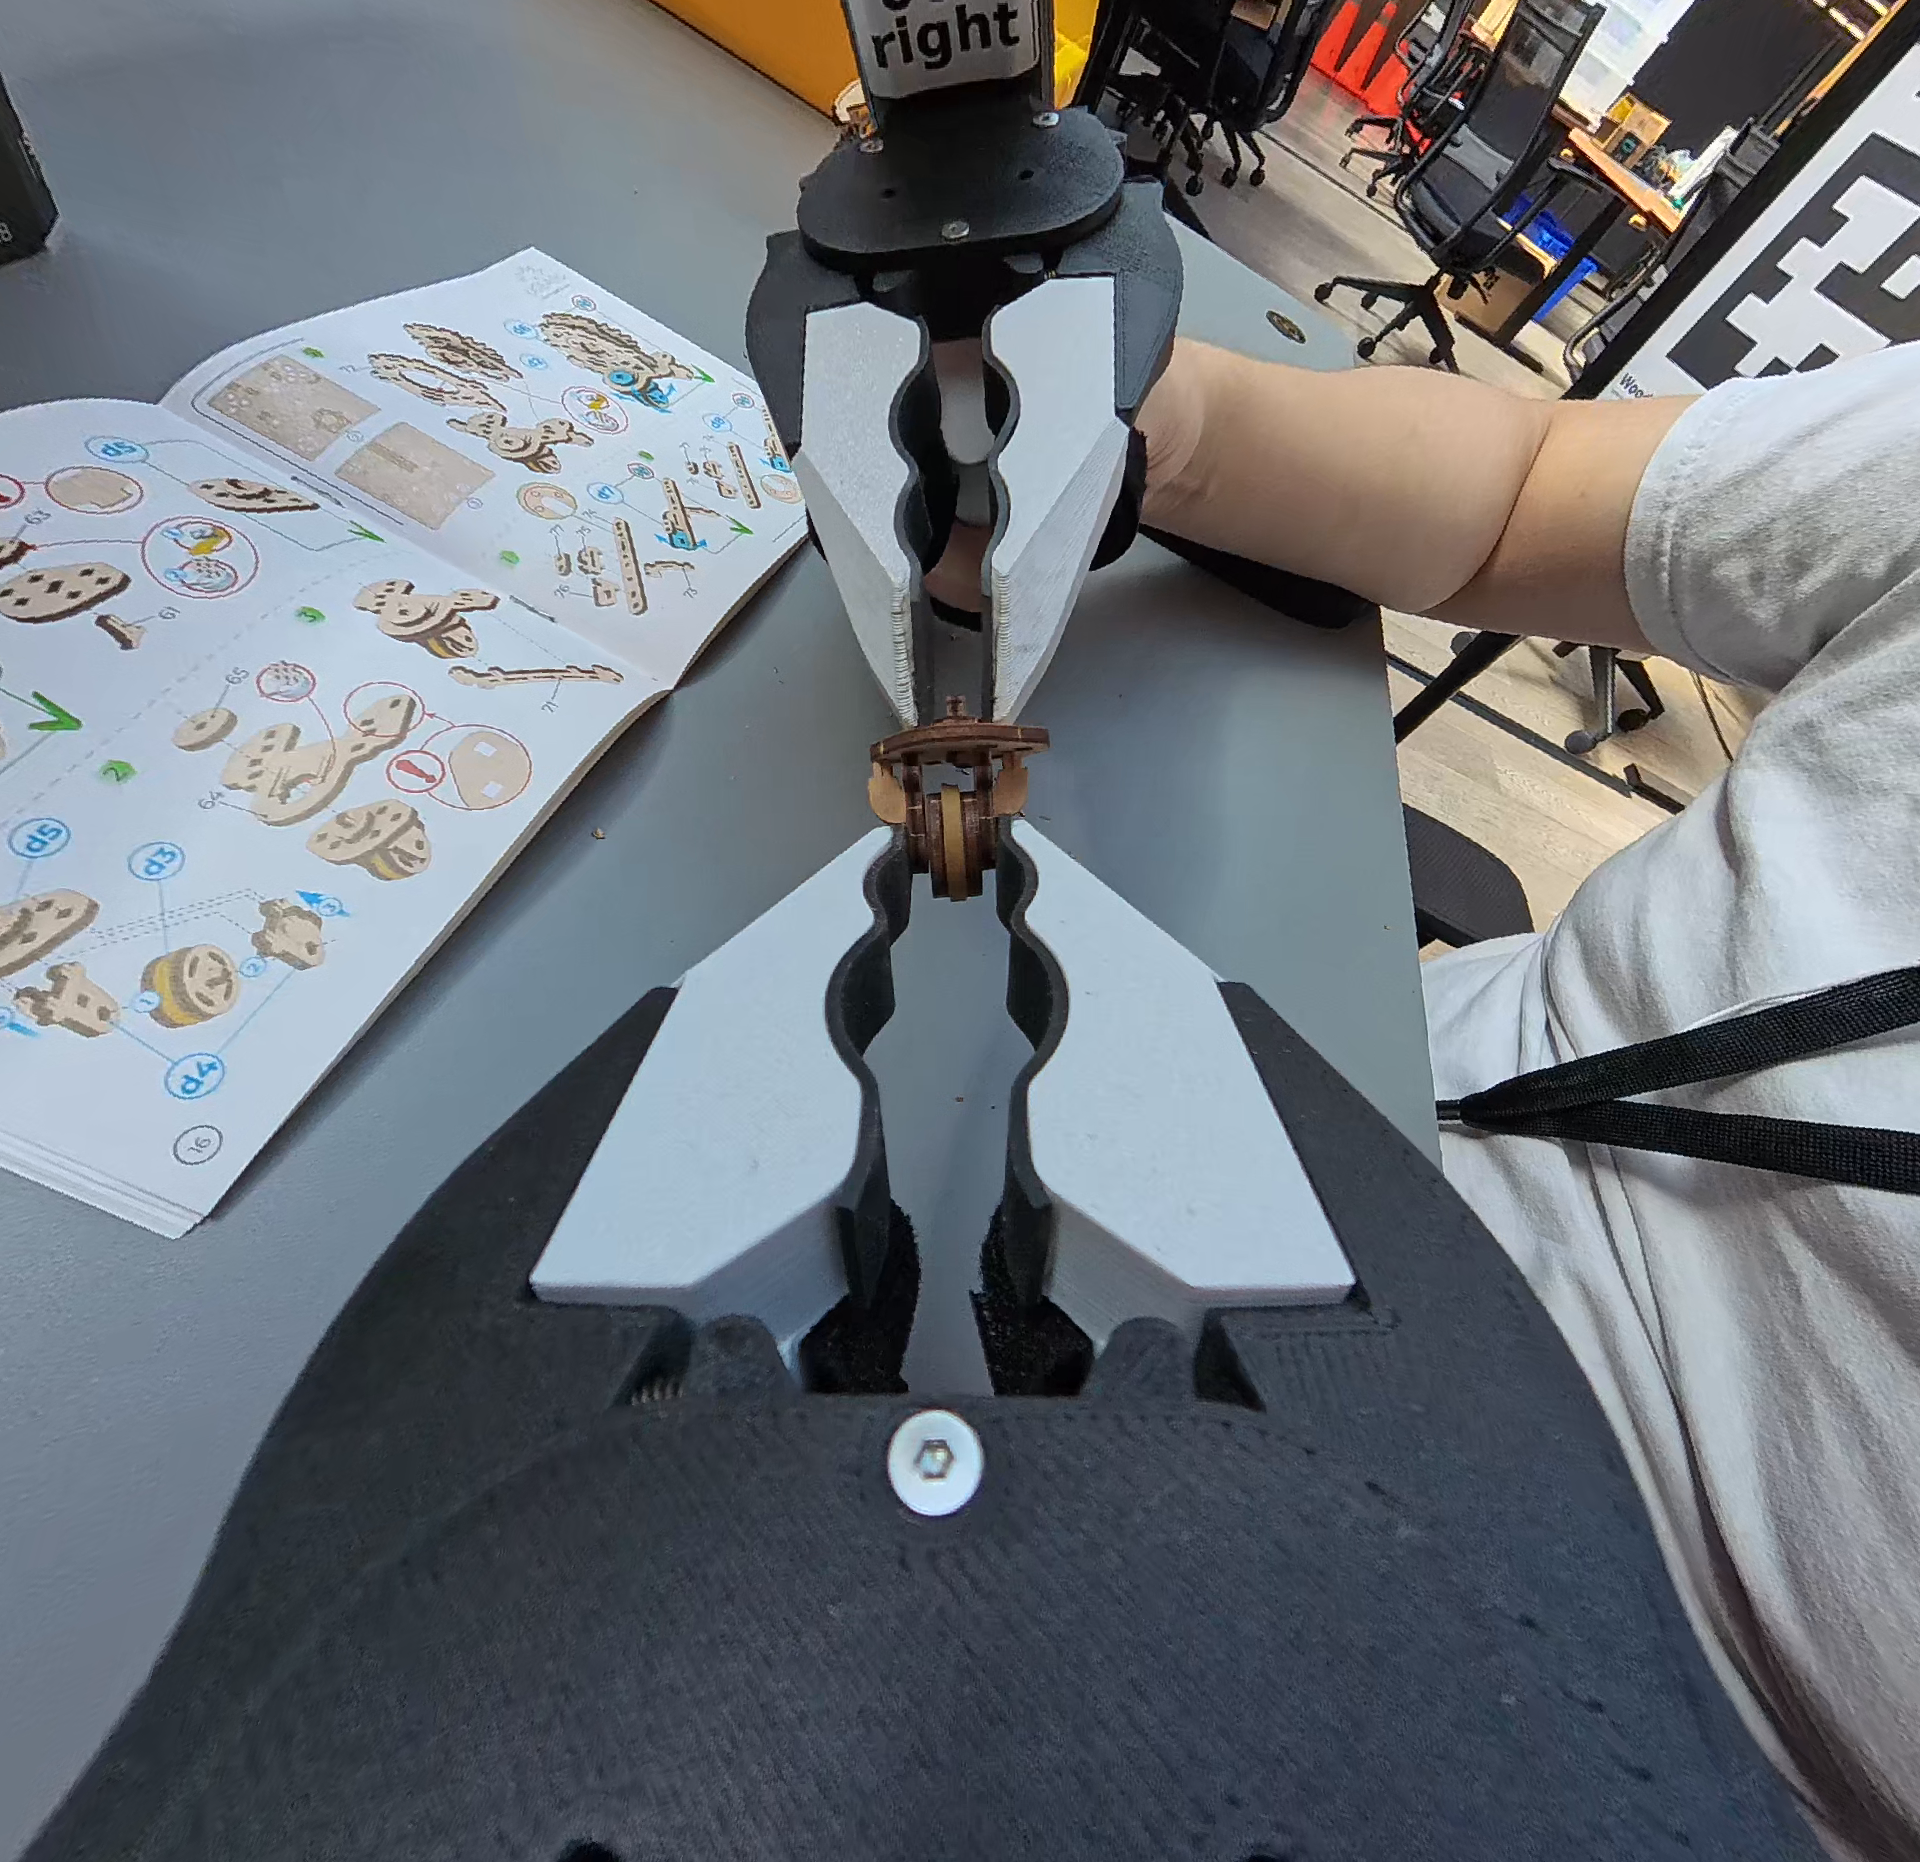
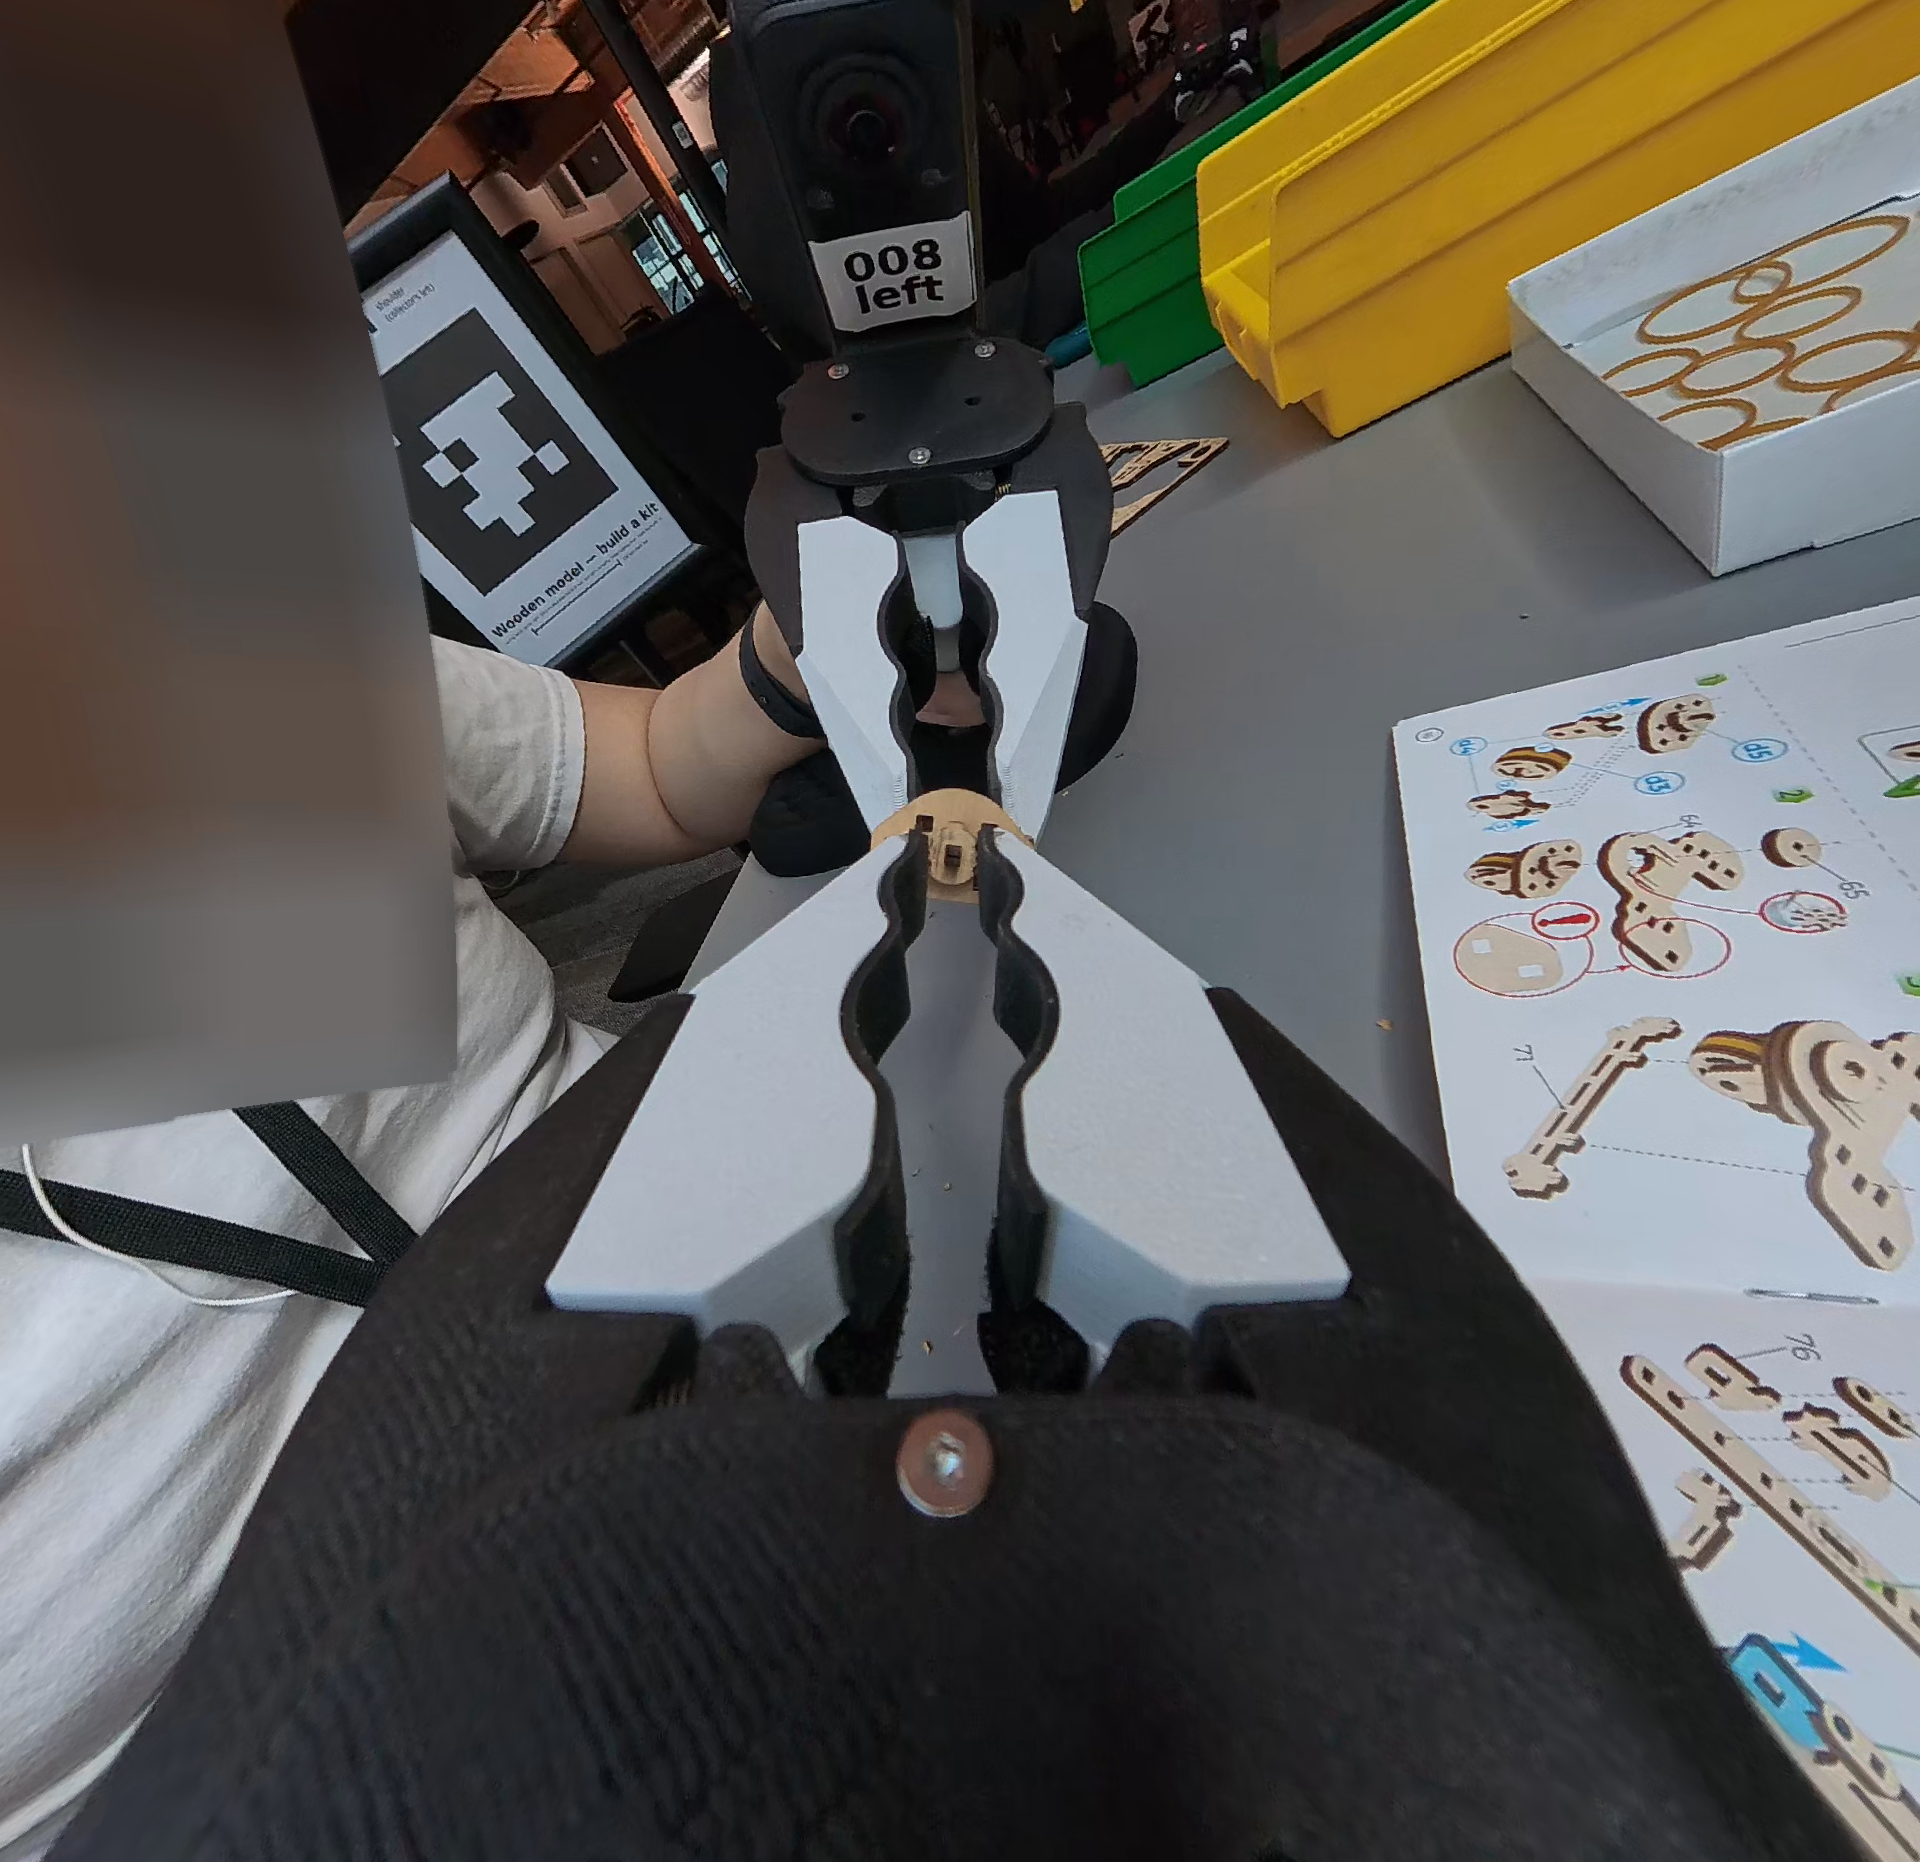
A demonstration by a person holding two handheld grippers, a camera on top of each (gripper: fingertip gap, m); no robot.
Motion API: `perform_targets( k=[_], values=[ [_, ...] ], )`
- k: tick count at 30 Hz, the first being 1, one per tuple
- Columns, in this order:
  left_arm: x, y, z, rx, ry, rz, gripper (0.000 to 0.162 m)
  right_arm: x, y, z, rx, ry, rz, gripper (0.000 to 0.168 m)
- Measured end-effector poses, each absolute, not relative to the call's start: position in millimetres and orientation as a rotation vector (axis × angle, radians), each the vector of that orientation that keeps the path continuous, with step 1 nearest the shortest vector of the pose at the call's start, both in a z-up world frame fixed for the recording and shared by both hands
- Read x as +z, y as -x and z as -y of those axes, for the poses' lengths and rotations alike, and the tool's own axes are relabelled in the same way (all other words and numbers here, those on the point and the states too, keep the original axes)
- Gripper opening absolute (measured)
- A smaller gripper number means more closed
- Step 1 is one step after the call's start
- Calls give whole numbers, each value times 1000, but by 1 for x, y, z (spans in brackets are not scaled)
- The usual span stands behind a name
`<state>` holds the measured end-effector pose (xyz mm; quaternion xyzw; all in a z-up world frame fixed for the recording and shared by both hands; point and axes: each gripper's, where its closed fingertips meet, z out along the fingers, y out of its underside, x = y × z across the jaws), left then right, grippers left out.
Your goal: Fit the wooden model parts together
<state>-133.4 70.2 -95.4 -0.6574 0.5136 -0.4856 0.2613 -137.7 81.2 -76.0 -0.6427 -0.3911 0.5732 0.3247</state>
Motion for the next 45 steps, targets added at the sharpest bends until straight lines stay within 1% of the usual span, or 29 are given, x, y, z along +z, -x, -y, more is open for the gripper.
perform_targets(
  k=[10, 21, 34, 38, 45],
  values=[
    [-98, 134, -71, -1292, 1794, -1399, 14, -78, 138, -82, 1422, 1674, 1067, 8],
    [-98, 135, -74, -1391, 1860, -1319, 14, -80, 139, -86, 1538, 1735, 961, 8],
    [-97, 134, -72, -1376, 1840, -1338, 14, -78, 138, -85, 1378, 1728, 1045, 9],
    [-96, 134, -72, -1372, 1835, -1336, 14, -78, 138, -87, 1350, 1730, 1041, 13],
    [-96, 134, -72, -1365, 1827, -1344, 14, -79, 137, -86, 1309, 1729, 1072, 11]
  ],
)
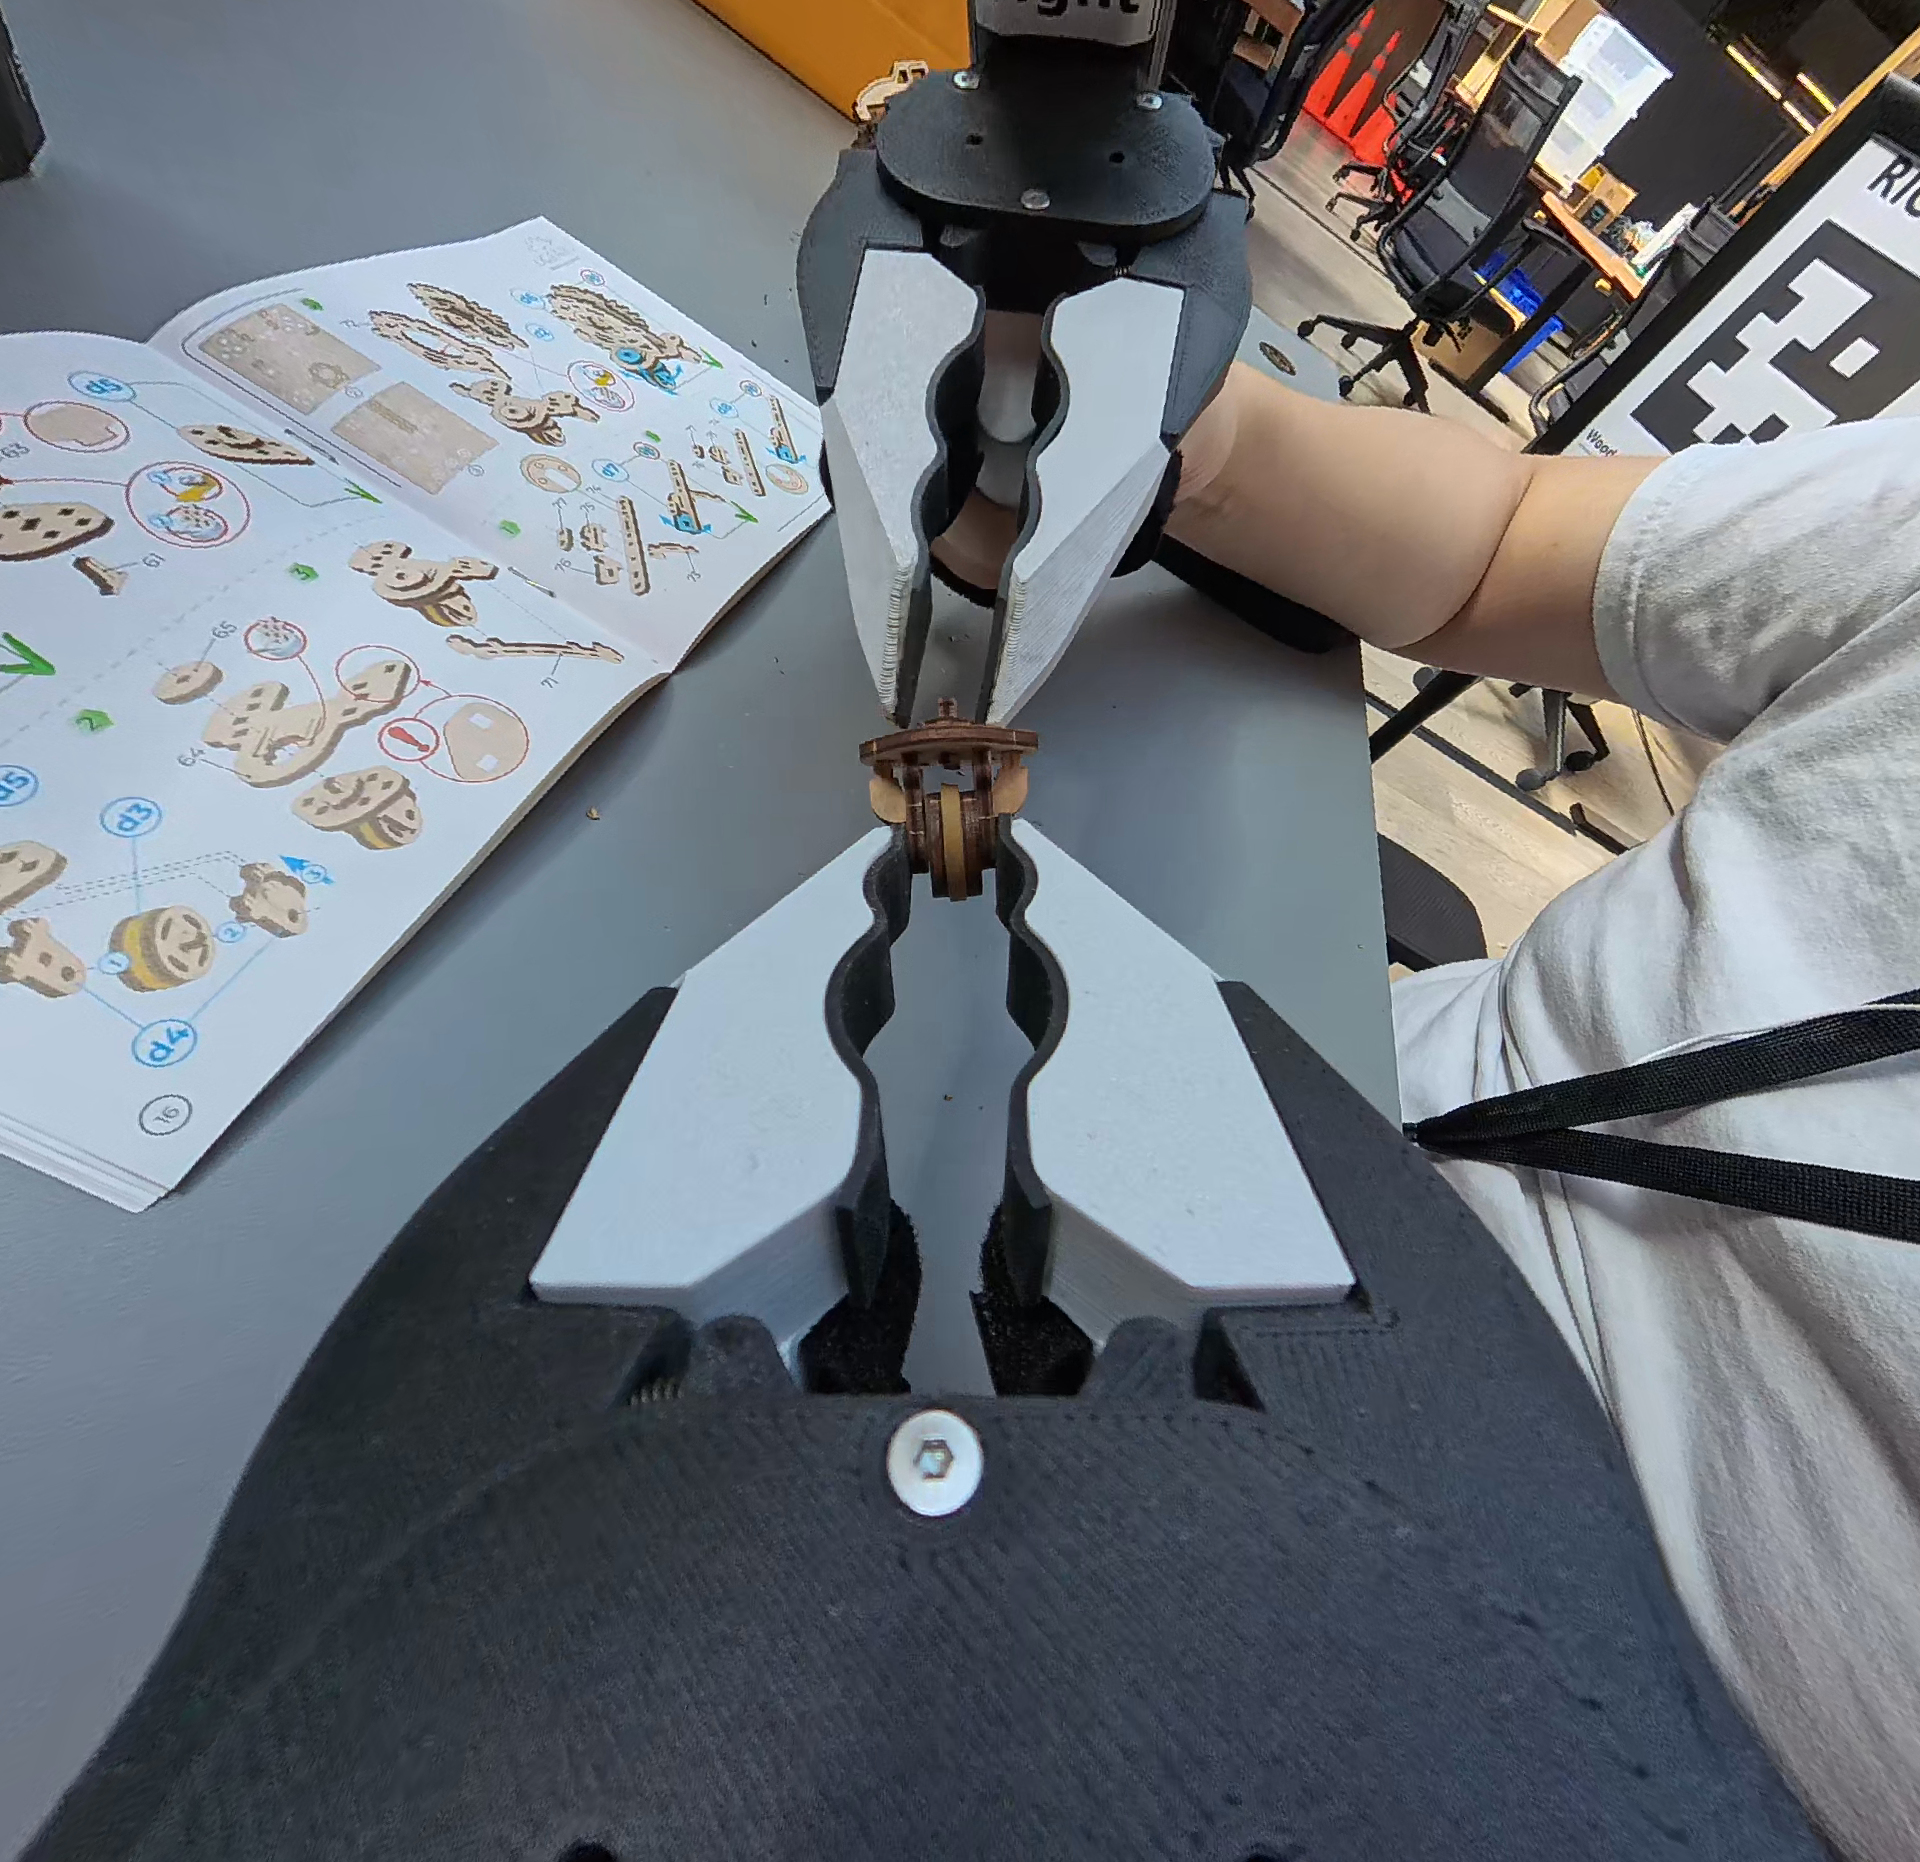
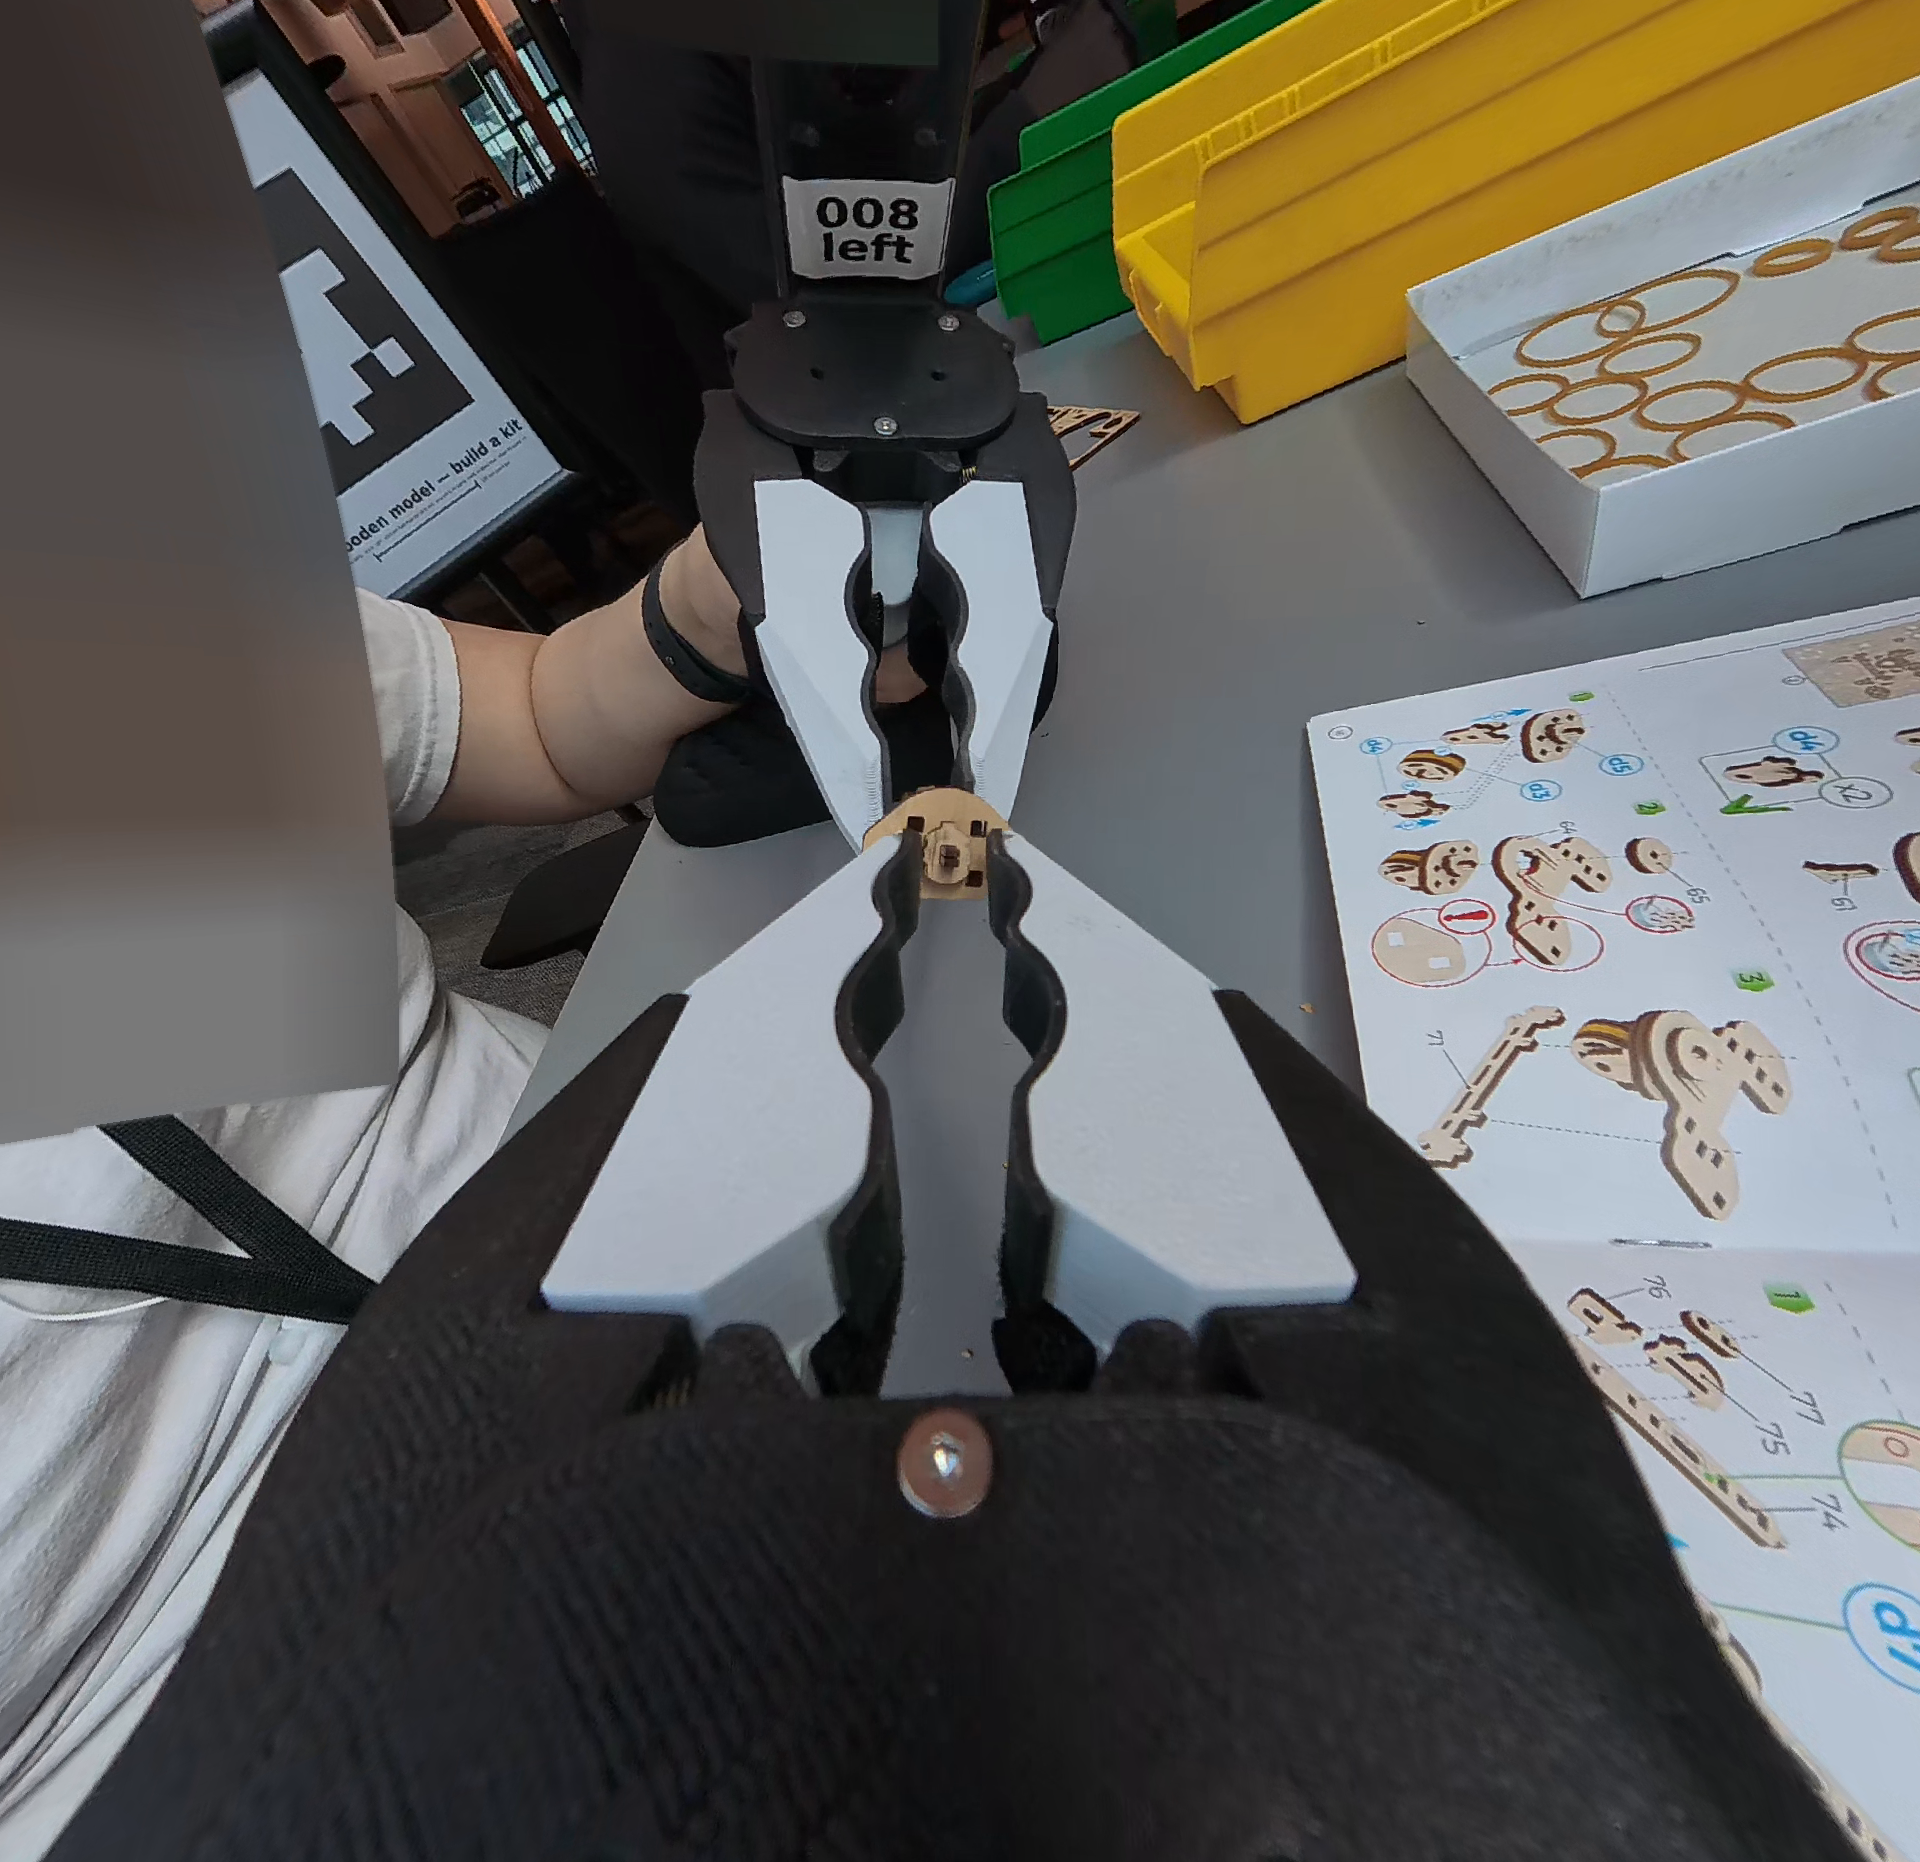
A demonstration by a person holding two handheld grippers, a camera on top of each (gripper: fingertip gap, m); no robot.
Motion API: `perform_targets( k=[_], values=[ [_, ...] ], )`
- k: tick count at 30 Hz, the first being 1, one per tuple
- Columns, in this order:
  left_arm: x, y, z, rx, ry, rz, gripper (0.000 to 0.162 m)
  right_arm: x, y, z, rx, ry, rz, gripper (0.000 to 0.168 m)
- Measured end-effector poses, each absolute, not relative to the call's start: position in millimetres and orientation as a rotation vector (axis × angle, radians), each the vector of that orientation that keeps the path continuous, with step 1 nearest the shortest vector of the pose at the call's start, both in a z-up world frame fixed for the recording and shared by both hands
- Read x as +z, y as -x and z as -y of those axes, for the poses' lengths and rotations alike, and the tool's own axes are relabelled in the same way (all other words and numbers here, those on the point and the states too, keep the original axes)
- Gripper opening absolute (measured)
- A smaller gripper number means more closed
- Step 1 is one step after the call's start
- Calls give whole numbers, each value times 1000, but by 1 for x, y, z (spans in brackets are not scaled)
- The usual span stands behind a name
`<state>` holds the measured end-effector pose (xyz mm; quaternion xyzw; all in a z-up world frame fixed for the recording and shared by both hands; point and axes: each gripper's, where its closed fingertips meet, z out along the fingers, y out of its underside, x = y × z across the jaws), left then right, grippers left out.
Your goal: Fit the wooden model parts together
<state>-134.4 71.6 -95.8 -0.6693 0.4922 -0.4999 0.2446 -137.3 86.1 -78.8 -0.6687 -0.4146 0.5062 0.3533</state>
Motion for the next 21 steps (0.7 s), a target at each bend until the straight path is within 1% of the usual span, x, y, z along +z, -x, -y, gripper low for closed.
perform_targets(
  k=[8, 14, 17, 21],
  values=[
    [-98, 134, -72, -1340, 1832, -1355, 14, -75, 141, -86, 1387, 1736, 1007, 12],
    [-97, 135, -74, -1329, 1830, -1344, 14, -76, 140, -88, 1341, 1740, 1013, 12],
    [-94, 134, -73, -1353, 1818, -1332, 14, -74, 139, -91, 1287, 1727, 1020, 17],
    [-86, 133, -73, -1328, 1747, -1336, 14, -68, 136, -92, 1265, 1715, 1010, 19]
  ],
)
